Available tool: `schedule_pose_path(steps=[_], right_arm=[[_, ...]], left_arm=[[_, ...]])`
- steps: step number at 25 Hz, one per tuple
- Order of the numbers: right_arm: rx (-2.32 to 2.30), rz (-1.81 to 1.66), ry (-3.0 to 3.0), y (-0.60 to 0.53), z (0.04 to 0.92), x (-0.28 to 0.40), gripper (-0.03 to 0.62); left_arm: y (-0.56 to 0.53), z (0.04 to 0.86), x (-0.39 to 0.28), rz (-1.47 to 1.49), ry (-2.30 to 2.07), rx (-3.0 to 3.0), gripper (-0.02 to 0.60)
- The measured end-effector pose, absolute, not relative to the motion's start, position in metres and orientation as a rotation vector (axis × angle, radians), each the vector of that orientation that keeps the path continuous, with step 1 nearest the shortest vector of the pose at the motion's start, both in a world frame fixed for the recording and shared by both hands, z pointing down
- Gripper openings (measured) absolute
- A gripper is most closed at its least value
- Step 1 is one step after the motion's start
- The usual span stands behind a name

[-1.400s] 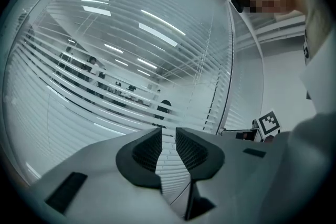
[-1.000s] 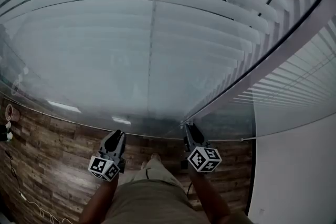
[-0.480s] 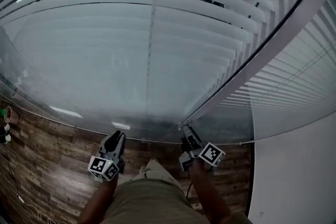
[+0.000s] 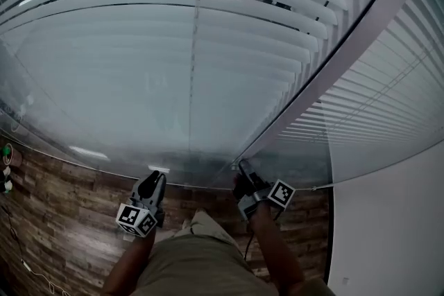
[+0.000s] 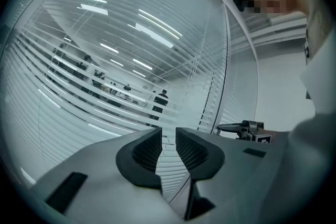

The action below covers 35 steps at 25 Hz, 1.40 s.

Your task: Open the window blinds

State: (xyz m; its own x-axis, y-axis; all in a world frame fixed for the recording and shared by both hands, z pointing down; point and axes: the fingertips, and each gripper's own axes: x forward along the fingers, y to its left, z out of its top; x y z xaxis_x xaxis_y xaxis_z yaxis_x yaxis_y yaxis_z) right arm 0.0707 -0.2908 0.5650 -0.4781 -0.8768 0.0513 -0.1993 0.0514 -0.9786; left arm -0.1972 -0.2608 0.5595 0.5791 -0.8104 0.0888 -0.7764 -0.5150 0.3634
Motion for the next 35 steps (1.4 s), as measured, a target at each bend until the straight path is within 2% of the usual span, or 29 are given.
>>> schedule_pose_path(steps=[2, 4, 14, 28, 35], right_arm=[[-1.240, -1.343, 1.926, -0.290, 0.559, 0.069, 0.131], [-1.370, -1.222, 2.069, -0.284, 0.557, 0.066, 0.169], [-1.680, -0.859, 2.459, -0.237, 0.535, 0.061, 0.170], [-1.740, -0.829, 2.612, -0.204, 0.527, 0.108, 0.170], [-1.746, -0.809, 2.732, -0.144, 0.555, 0.152, 0.170]], left_arm=[[-0.256, 0.559, -0.198, -0.130, -1.284, 2.452, 0.094], [-0.250, 0.561, -0.201, -0.132, -1.286, 2.452, 0.094], [-0.219, 0.551, -0.219, -0.138, -1.306, 2.434, 0.094], [-0.179, 0.528, -0.171, -0.099, -1.270, 2.472, 0.094], [-0.133, 0.545, -0.109, -0.075, -1.242, 2.424, 0.094]])
